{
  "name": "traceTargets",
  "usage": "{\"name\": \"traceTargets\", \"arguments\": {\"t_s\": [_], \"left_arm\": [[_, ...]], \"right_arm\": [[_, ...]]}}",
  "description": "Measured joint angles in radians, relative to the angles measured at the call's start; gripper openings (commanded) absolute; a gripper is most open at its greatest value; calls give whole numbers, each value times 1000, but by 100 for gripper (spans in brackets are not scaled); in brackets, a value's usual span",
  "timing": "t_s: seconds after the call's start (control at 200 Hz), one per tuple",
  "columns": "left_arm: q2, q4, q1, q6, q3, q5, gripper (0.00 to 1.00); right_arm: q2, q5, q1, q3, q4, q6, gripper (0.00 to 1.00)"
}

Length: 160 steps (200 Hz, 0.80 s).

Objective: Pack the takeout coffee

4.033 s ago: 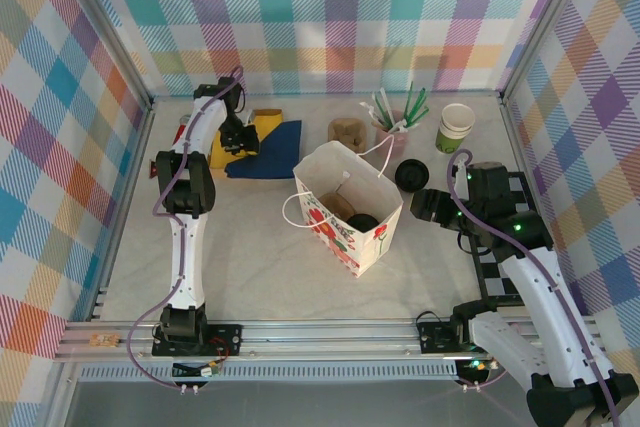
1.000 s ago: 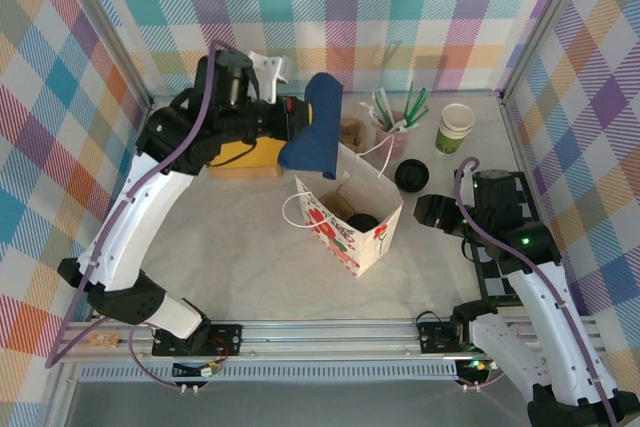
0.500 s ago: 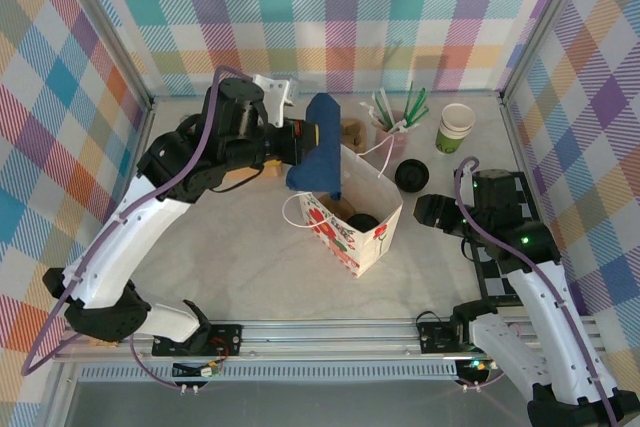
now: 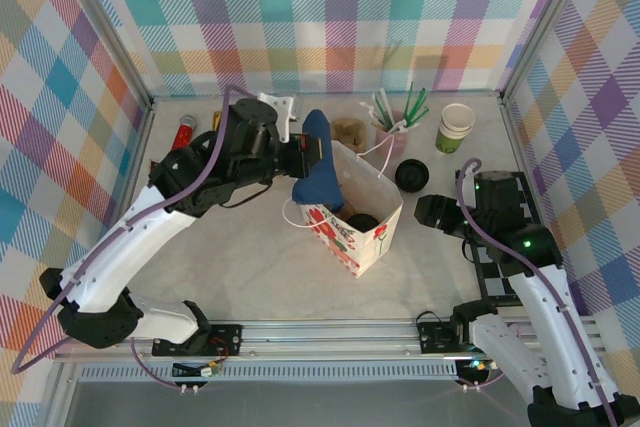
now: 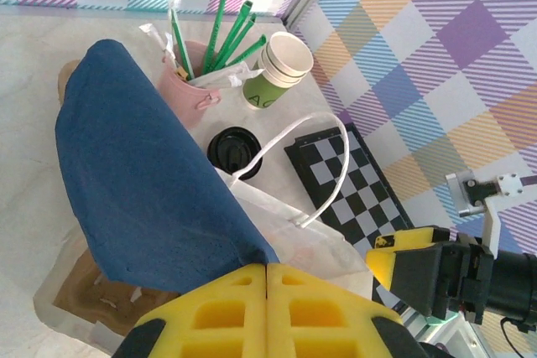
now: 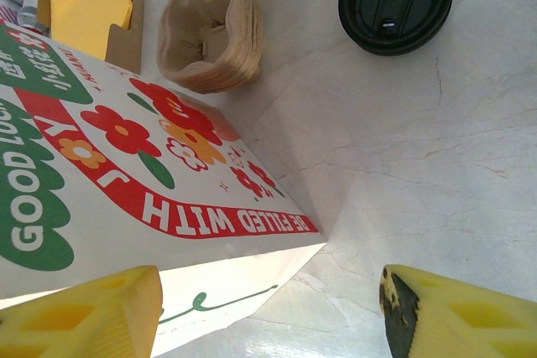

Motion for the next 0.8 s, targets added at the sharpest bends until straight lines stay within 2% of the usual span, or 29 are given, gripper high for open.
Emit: {"name": "traceTargets", "arguments": {"t_s": [0.5,0.8], "left_arm": [[8,94,-25,-88,-82,-9,0],[16,159,-84,-154,-121,-22,0]], "right_arm": [[-10,-7,0,-18,-1,6,69],[-8,-10,0,-32,3,6,69]]}}
